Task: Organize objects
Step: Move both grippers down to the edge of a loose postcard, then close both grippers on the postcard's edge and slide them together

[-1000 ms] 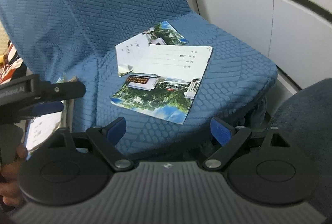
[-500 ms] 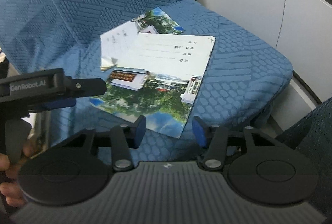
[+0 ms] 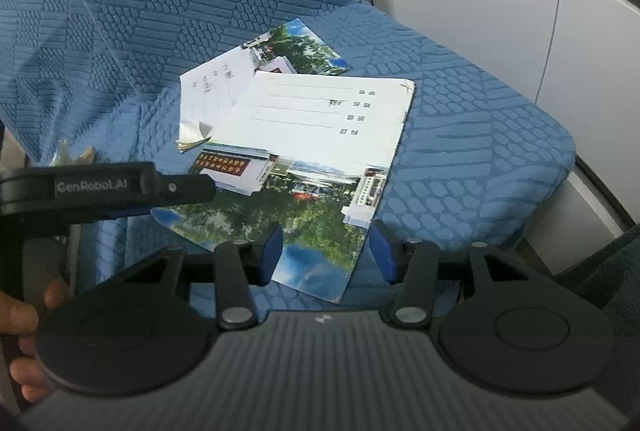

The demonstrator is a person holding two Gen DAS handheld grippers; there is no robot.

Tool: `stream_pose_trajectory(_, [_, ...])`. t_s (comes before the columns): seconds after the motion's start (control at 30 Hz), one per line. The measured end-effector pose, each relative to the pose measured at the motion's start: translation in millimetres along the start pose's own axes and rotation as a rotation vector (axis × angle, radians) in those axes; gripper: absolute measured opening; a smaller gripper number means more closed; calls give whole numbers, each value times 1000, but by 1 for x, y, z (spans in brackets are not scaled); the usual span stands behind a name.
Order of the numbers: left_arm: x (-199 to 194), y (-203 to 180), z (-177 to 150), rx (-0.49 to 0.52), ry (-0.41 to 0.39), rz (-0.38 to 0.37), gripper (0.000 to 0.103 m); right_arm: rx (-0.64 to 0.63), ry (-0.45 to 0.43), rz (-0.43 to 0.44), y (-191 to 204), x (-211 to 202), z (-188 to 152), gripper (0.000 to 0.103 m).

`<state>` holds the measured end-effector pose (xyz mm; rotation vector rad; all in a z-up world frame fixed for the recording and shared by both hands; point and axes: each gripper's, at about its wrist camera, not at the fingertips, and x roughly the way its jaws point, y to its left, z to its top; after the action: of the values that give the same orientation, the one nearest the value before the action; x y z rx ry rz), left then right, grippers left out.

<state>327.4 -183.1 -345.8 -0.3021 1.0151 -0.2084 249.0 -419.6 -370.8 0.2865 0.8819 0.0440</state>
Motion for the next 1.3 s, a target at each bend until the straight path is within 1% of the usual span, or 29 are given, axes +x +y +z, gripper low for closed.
stream_pose_trajectory(0.1, [-3, 0, -1, -12, 12, -14, 64, 13, 4, 12, -2, 0, 2, 52])
stream_pose_trajectory(0.17, [-5, 1, -1, -34, 35, -34, 59, 42, 11, 20, -6, -2, 4, 52])
stream_pose_trajectory(0.23, [-10, 1, -3, -49, 51, -67, 57, 79, 25, 36, -12, -5, 6, 52])
stream_pose_trajectory(0.27, [-11, 0, -4, -61, 64, -85, 52, 102, 33, 51, -15, -7, 5, 52])
stream_pose_trajectory(0.3, [-12, -1, -7, -75, 83, -119, 50, 118, 41, 65, -16, -8, 5, 52])
stream_pose_trajectory(0.33, [-12, -3, -10, -80, 102, -149, 48, 131, 53, 85, -17, -9, 4, 52])
stream_pose_trajectory(0.37, [-13, -8, -13, -65, 110, -163, 48, 139, 60, 100, -18, -11, 3, 52])
stream_pose_trajectory(0.43, [-16, -18, -19, -12, 106, -142, 48, 119, 68, 99, -15, -14, 0, 51])
stream_pose_trajectory(0.47, [-17, -21, -21, -2, 109, -135, 47, 113, 71, 99, -15, -16, -2, 51])
stream_pose_trajectory(0.53, [-17, -23, -25, -8, 123, -136, 47, 126, 74, 105, -16, -20, -5, 50])
stream_pose_trajectory(0.6, [-18, -24, -26, 0, 114, -125, 47, 151, 77, 106, -21, -22, -6, 52])
stream_pose_trajectory(0.67, [-20, -22, -24, 3, 95, -100, 47, 192, 87, 114, -28, -22, -6, 52])
stream_pose_trajectory(0.77, [-24, -9, -18, -53, 60, -70, 47, 289, 103, 150, -42, -20, -6, 51])
stream_pose_trajectory(0.83, [-28, 0, -11, -67, 11, -23, 50, 351, 110, 179, -50, -18, -6, 47])
stream_pose_trajectory(0.87, [-30, 3, -7, -65, -16, 5, 51, 373, 113, 187, -53, -17, -7, 47])
stream_pose_trajectory(0.9, [-30, 6, -4, -65, -36, 23, 51, 392, 116, 188, -55, -16, -7, 47])
stream_pose_trajectory(0.97, [-26, 12, 2, -73, -53, 35, 51, 418, 124, 185, -59, -13, -8, 47])
stream_pose_trajectory(1.03, [-21, 19, 5, -89, -47, 43, 50, 450, 135, 188, -63, -10, -9, 47])
stream_pose_trajectory(1.1, [-14, 21, 4, -86, -25, 40, 47, 474, 143, 189, -65, -8, -9, 47])
stream_pose_trajectory(1.17, [-9, 18, 3, -51, -14, 45, 46, 493, 150, 194, -67, -6, -10, 47])
stream_pose_trajectory(1.23, [-6, 9, 1, 4, -22, 58, 46, 517, 156, 202, -70, -4, -10, 47])
stream_pose_trajectory(1.27, [-5, 6, -1, 20, -21, 53, 42, 528, 157, 207, -72, -4, -10, 47])
stream_pose_trajectory(1.3, [-4, 3, -2, 29, -15, 38, 42, 539, 158, 212, -74, -4, -11, 47])
